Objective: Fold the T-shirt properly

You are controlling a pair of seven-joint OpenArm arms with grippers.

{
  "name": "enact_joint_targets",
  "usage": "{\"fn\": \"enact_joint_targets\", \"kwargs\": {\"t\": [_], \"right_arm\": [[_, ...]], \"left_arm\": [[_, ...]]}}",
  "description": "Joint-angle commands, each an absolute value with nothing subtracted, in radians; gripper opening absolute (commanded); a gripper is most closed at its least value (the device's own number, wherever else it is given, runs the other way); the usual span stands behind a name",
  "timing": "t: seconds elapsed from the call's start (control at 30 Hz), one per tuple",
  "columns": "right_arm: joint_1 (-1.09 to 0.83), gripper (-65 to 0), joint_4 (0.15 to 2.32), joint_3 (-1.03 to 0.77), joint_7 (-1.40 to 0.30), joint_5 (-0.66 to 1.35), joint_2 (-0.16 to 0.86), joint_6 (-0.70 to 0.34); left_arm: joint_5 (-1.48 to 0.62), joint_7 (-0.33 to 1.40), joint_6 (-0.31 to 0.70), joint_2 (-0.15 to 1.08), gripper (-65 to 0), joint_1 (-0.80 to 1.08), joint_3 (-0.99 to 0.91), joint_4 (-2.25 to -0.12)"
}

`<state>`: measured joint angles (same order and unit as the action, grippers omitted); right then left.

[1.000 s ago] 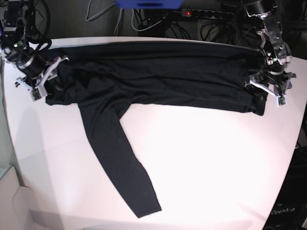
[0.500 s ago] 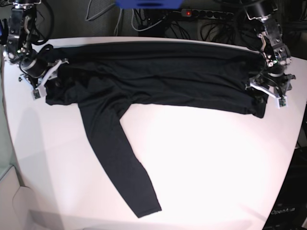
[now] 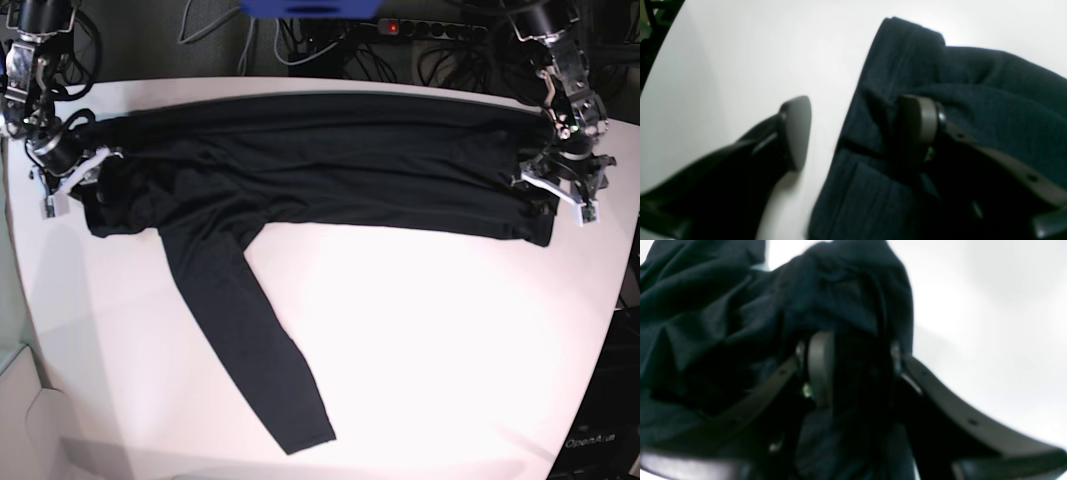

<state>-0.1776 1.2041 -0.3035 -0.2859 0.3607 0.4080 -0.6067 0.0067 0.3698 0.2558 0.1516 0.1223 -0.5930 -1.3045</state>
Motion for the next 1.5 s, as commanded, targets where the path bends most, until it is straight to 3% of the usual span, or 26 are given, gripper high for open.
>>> {"fn": "enact_joint_targets", "kwargs": {"t": [0.0,0.6,0.9,1.3,1.47], "right_arm": [[-0.183,-42.2,1.191,-0.326,-0.358,0.311,0.426,-0.588],[-0.196,-42.2,1.196,-0.472,-0.358,0.311,0.427,-0.593],[-0.269,-42.1,1.44,-0.464,-0.363,0.311,0.377,-0.593],[-0.282,-41.8,1.606,-0.463,-0.367,0.311,0.349,-0.593],[-0.189,-41.7,1.647,-0.461,-0.456,0.311,0.352,-0.593]], "left_arm": [[0.031,0.424,0.254,0.156,-26.0,0.125,-0.593,-1.305],[0.024,0.424,0.254,0.17,-26.0,0.107,-0.595,-1.339],[0.022,0.429,0.254,0.157,-26.2,0.108,-0.591,-1.425],[0.021,0.429,0.255,0.15,-26.2,0.111,-0.595,-1.478],[0.021,0.43,0.255,0.139,-26.1,0.116,-0.595,-1.543]]}}
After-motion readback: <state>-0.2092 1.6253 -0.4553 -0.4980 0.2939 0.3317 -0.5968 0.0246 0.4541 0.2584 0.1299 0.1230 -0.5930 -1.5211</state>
